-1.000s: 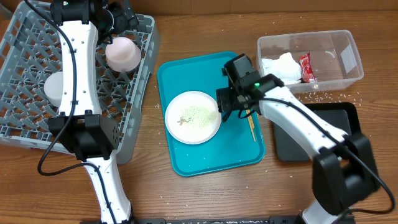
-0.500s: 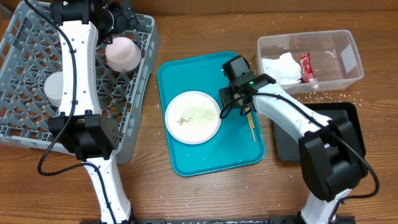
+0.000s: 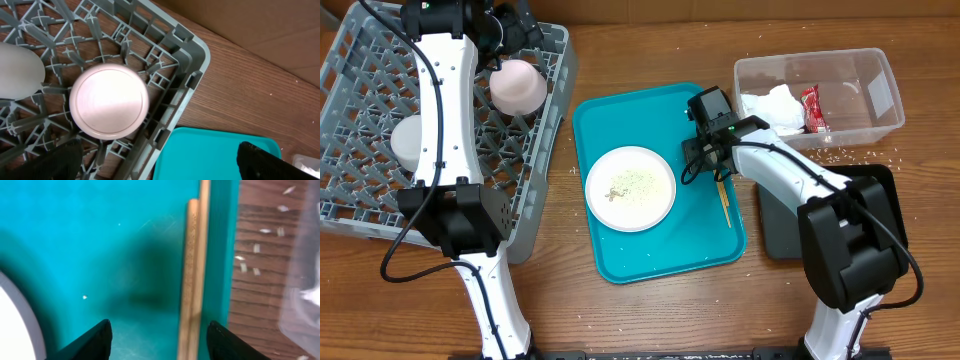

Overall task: Sort waste into correct bins and load items into the dishwasher
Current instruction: 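Grasp one chopstick with the right gripper and lift it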

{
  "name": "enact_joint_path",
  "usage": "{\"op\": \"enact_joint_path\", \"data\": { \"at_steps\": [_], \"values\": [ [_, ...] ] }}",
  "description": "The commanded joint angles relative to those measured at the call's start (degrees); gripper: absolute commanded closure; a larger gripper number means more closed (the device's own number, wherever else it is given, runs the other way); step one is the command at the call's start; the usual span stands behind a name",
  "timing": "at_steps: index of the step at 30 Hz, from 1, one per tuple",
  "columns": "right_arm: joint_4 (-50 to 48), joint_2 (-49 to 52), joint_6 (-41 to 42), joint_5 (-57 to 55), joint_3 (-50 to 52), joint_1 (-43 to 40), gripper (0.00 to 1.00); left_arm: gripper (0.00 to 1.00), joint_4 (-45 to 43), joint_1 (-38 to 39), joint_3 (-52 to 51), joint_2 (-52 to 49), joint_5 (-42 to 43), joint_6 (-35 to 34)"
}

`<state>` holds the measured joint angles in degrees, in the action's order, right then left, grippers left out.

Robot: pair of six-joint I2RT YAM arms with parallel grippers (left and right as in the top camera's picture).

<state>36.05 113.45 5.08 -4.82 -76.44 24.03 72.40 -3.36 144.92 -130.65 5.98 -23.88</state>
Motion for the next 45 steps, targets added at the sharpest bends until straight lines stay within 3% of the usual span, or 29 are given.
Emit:
{"op": "enact_joint_path", "data": {
  "at_steps": [1,4,10,18,22,31,36,41,45],
  "values": [
    [-0.1,2.5,-0.8,3.3,-0.8,-0.1,0.41,0.00,0.0,0.4,1.5,1.4,-0.2,-0.6],
    [-0.2,2.7,-0.8,3.5,-0.8,-0.1,0.46,0.00,0.0,0.4,1.5,1.4,-0.2,-0.6],
    [0.0,2.9,-0.8,3.5,-0.8,-0.2,0.47,0.00,0.0,0.4,1.5,1.4,-0.2,-0.6],
    [-0.2,3.0,-0.3,3.5,-0.9,-0.2,0.88,0.00,0.0,0.4,1.5,1.4,-0.2,-0.6],
    [-0.4,2.9,2.5,3.5,-1.7,-0.2,0.96,0.00,0.0,0.4,1.5,1.4,-0.2,-0.6],
    [5.2,2.9,9.2,6.1,-13.3,-0.2,0.96,0.00,0.0,0.4,1.5,1.4,-0.2,-0.6],
    [9.1,2.9,14.8,16.8,-24.8,-0.2,0.96,0.00,0.0,0.4,1.5,1.4,-0.2,-0.6],
    [0.0,2.9,27.7,35.5,-28.3,0.7,0.96,0.00,0.0,0.4,1.5,1.4,-0.2,-0.6],
    [-7.2,3.3,39.6,35.5,-28.1,3.2,0.96,0.00,0.0,0.4,1.5,1.4,-0.2,-0.6]
  ]
}}
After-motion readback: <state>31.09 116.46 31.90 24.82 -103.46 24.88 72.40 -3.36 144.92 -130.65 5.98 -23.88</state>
